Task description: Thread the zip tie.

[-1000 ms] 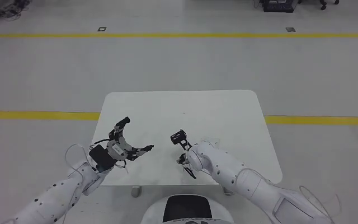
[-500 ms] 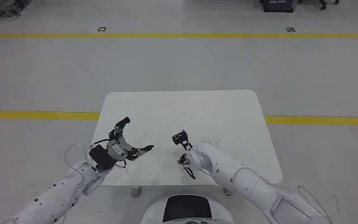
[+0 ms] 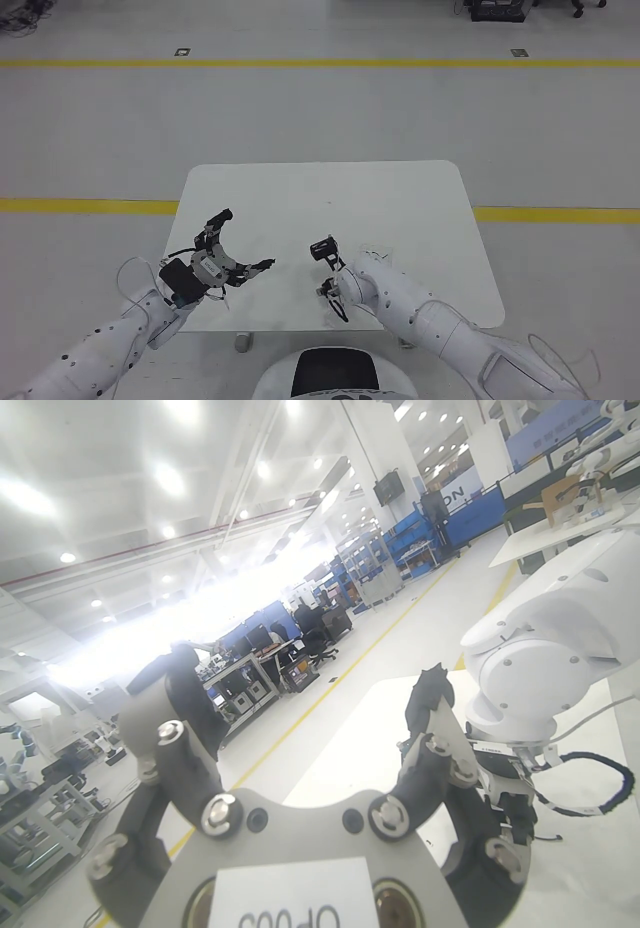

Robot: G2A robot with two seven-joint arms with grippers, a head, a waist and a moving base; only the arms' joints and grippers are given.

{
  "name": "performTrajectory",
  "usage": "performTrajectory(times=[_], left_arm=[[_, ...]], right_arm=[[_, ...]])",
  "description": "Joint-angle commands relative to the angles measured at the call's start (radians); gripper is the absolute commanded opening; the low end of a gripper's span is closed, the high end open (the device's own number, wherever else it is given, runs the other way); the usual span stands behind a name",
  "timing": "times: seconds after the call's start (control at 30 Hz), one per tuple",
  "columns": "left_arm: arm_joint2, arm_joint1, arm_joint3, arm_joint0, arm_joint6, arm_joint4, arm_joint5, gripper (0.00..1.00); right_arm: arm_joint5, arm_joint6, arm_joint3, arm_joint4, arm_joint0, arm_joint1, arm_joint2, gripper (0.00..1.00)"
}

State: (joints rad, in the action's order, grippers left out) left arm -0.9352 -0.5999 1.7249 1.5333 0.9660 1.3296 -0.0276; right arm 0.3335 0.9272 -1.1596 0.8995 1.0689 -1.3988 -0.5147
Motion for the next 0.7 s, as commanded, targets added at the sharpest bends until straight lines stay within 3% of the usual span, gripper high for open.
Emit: performTrajectory(times=[0.0,0.1,0.13,0.23,0.67], left_arm=[[0.000,0.000,0.000,0.000,0.000,0.000,0.000,1.00],[0.000,0.000,0.000,0.000,0.000,0.000,0.000,1.00],[0.000,0.000,0.000,0.000,0.000,0.000,0.000,1.00],[0.000,0.000,0.000,0.000,0.000,0.000,0.000,1.00],[0.000,0.000,0.000,0.000,0.000,0.000,0.000,1.00]], right_arm=[[0.006,0.006,0.001,0.010,0.000,-0.004,0.005,1.00],[0.006,0.011,0.007,0.019,0.003,-0.010,0.004,0.99],[0.006,0.012,0.008,0.021,0.004,-0.012,0.004,0.70],[0.006,0.012,0.012,0.027,0.009,-0.017,0.001,0.45],[0.006,0.015,0.024,0.068,0.025,-0.035,-0.022,0.19]])
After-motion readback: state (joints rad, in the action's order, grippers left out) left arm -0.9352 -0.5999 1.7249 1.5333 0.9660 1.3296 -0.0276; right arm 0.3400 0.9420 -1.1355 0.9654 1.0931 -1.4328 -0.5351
